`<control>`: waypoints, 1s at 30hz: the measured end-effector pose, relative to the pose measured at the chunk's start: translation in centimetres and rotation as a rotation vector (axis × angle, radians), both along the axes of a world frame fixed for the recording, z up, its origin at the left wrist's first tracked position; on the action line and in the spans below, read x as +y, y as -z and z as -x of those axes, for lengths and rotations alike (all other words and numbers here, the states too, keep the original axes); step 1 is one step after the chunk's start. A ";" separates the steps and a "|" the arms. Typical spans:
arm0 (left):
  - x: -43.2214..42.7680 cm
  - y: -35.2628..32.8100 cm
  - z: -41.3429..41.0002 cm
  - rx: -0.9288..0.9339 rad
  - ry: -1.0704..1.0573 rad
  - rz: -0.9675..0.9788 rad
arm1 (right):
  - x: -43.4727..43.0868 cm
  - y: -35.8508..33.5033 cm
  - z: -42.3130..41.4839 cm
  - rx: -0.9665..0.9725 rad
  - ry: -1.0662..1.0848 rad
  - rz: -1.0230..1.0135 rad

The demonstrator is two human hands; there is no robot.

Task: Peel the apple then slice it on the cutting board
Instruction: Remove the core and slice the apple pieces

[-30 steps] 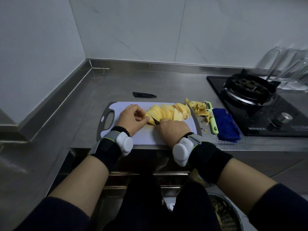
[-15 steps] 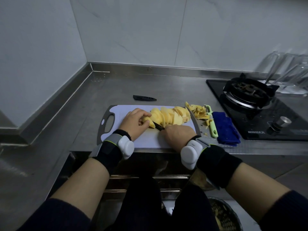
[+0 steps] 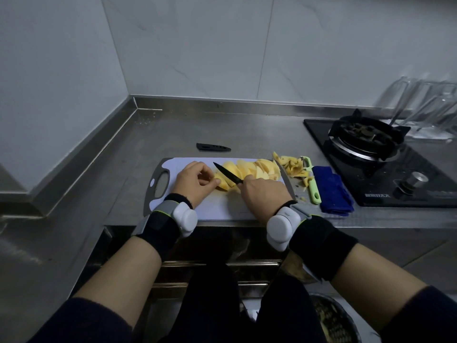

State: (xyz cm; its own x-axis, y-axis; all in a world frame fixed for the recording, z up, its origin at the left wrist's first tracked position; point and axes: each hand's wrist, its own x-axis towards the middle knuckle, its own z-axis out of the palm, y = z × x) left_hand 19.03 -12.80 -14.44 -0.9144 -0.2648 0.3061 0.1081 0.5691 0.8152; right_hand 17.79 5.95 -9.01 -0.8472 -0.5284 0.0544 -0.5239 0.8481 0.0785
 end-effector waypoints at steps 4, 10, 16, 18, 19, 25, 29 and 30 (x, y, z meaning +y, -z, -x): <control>0.1 -0.1 0.0 0.005 -0.004 -0.035 | -0.3 0.4 -0.1 0.001 -0.014 -0.016; 0.0 -0.2 -0.1 -0.004 -0.003 -0.045 | -0.1 0.8 -0.1 0.029 -0.036 -0.051; 0.0 -0.2 0.0 -0.022 -0.006 -0.044 | -0.8 0.9 0.1 0.013 -0.017 -0.078; 0.0 -0.2 0.0 -0.031 -0.006 -0.051 | -1.0 0.9 0.2 -0.010 -0.009 -0.095; 0.1 -0.2 0.0 -0.037 -0.004 -0.056 | -0.9 0.9 0.2 -0.016 -0.009 -0.103; 0.0 -0.1 0.0 -0.050 -0.010 -0.072 | -0.7 1.1 -0.2 -0.032 -0.002 -0.123; 0.0 -0.2 -0.1 -0.058 -0.012 -0.075 | -1.3 1.3 0.0 -0.052 -0.001 -0.122; -0.1 -0.2 -0.1 -0.054 -0.016 -0.079 | -1.2 1.3 0.0 -0.051 -0.005 -0.128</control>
